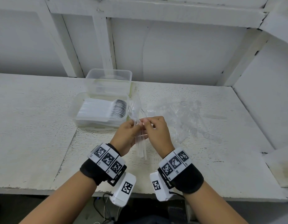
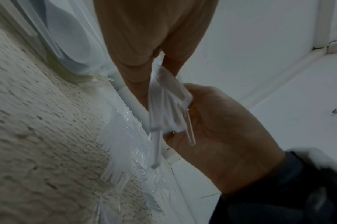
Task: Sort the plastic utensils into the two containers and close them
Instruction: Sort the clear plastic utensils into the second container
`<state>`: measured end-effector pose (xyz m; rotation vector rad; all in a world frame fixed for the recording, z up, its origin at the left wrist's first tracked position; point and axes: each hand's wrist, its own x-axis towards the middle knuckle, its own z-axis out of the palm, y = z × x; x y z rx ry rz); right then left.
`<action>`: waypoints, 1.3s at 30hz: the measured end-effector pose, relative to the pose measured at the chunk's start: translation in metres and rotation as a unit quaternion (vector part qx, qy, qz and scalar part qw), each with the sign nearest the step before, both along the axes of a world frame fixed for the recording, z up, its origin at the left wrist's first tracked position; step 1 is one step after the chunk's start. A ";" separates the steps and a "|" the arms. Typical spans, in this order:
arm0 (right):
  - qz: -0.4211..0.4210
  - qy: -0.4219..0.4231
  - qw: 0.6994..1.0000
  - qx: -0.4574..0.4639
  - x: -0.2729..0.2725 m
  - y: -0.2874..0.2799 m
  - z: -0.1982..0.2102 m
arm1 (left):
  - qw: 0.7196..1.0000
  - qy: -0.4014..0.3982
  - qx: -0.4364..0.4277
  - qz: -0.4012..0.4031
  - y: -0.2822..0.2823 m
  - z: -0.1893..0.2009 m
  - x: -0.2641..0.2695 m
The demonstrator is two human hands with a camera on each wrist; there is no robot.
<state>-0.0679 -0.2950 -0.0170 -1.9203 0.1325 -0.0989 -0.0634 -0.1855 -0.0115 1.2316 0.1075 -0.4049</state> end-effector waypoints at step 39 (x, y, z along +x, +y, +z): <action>0.092 0.055 0.991 0.075 -0.010 0.004 0.003 | 0.997 -0.007 0.083 -0.001 -0.010 0.007 0.002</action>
